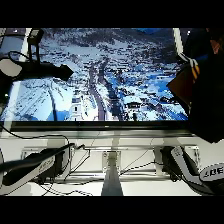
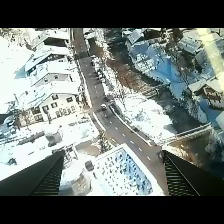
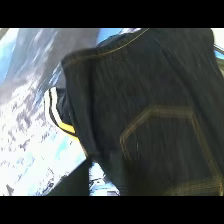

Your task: Fold the clothes and pants, and hang the long-sleeved shirts on hangers.

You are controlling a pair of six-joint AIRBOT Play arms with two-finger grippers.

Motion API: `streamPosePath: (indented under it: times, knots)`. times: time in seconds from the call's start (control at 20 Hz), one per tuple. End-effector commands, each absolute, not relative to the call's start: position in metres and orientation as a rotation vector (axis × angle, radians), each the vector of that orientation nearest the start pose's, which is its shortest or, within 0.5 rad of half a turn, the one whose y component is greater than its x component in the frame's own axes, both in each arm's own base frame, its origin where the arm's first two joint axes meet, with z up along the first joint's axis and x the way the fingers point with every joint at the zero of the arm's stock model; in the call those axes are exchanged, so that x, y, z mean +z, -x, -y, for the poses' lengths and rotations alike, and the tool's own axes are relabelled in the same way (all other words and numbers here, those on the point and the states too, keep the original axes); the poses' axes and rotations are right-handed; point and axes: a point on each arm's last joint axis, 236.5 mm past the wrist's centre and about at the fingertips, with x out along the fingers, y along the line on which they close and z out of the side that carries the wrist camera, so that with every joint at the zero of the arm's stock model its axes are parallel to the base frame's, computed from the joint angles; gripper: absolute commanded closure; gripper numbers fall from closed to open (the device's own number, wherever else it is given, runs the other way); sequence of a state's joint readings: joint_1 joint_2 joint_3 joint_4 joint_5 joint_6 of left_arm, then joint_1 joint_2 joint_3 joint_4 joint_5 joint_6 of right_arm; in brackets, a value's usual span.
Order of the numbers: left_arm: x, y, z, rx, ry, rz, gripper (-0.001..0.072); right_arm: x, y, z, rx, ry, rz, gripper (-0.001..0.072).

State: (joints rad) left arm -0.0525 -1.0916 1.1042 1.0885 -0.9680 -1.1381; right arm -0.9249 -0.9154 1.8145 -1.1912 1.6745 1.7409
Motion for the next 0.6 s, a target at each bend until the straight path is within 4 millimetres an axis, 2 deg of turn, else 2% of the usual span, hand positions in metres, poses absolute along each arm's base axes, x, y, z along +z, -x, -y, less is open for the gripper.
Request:
streamPosePath:
  times: [0.0, 0.2, 0.3, 0.45, 0.55]
  knots:
    - [0.102, -0.397, 0.111, -0.476, 0.020, -0.858, 0.0024, 0.334, -0.271, 0.116, -0.281, -0.519, -0.636, 0.0679]
    - [0.102, -0.396, 0.111, -0.476, 0.020, -0.858, 0.0023, 0.332, -0.335, 0.025, 0.110, -0.355, -0.665, 0.0679]
    - [0.102, -0.396, 0.111, -0.476, 0.020, -0.858, 0.0023, 0.341, -0.370, -0.034, 0.306, -0.219, -0.593, 0.0679]
    - [0.102, -0.396, 0.111, -0.476, 0.021, -0.858, 0.0023, 0.349, -0.401, -0.132, 0.542, -0.081, -0.475, 0.0679]
    - [0.102, -0.396, 0.111, -0.476, 0.020, -0.858, 0.0024, 0.343, -0.412, -0.186, 0.629, 0.038, -0.416, 0.0679]
